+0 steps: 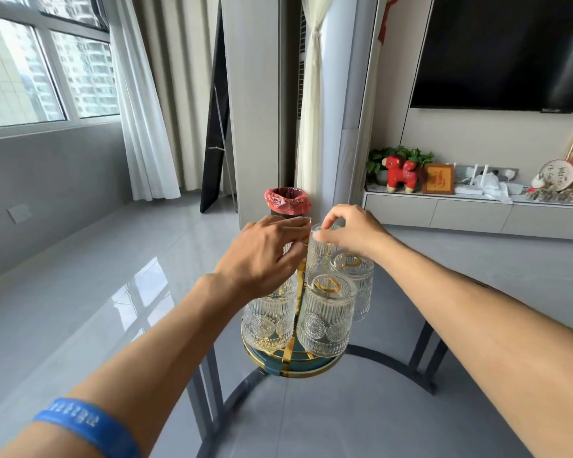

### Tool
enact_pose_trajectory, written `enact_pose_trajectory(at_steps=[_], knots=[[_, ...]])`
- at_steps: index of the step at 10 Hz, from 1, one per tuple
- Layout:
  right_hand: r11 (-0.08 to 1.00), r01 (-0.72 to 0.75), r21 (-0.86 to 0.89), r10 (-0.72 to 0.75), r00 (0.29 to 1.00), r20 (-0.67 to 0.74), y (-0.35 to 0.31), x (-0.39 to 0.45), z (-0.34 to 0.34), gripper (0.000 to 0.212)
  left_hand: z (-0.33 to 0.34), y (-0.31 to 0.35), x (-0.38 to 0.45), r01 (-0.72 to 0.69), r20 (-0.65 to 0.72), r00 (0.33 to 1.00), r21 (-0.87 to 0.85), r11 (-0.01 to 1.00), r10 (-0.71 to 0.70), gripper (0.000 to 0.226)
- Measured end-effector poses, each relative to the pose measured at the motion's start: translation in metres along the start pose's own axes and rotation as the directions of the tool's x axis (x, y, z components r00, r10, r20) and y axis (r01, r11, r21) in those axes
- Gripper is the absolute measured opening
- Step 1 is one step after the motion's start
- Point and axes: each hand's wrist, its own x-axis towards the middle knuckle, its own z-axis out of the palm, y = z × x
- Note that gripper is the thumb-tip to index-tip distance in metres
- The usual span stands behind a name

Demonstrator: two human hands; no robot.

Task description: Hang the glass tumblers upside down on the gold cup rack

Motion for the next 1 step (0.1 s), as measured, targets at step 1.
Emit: enact_pose_trajectory(at_steps=[1], knots=[[0.993,0.028,0.117,-0.002,0.977,-0.213,-0.0014,-0.0222,-0.0205,0.005,-0.0101,0.0028,-0.0055,0.004,0.105,0.994,0.13,0.992,-0.018,0.054]])
